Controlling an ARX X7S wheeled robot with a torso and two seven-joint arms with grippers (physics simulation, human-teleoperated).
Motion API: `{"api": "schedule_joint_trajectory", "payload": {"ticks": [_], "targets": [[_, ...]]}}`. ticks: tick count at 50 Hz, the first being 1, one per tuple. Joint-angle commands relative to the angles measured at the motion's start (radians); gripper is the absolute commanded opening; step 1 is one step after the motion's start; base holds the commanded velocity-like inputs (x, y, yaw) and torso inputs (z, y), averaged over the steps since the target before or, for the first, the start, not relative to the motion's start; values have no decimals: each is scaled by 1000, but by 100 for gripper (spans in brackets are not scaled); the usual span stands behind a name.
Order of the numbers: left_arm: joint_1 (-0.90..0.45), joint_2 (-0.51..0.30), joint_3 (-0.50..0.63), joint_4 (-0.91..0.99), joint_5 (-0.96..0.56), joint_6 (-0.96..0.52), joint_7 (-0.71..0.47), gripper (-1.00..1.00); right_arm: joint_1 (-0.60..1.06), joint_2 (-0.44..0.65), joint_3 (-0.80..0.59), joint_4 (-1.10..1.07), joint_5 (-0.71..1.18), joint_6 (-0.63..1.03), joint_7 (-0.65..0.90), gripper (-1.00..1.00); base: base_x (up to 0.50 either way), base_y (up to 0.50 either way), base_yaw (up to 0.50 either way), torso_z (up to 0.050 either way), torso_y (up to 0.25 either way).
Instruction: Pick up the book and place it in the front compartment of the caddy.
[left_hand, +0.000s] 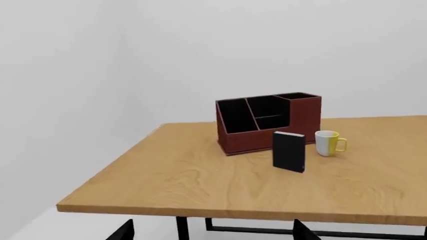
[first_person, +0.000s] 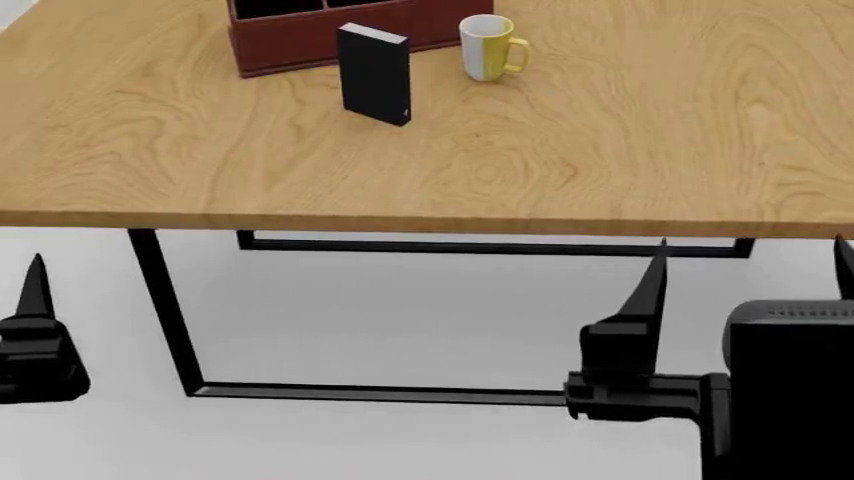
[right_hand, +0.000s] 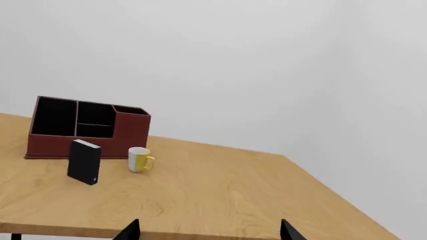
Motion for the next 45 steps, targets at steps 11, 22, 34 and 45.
{"api": "schedule_joint_trajectory", "payload": {"ticks": [11,22,34,45], "targets": [[-20,-16,-8,14,-10,-33,-11,100,27,11,-6,-32,24,50,13,100,0,500,0,0,0],[-21,-18,-1,10,-13,-30,-16,100,32,1,-23,-32,45,57,11,100,0,48,0,0,0],[-13,-20,-2,17,-20,-27,-19,100,37,-1,-36,-32,70,60,3,100,437,112,0,0,0],[-12,-23,-4,24,-26,-28,-24,100,40,10,-41,-21,73,50,12,100,500,137,0,0,0]]}}
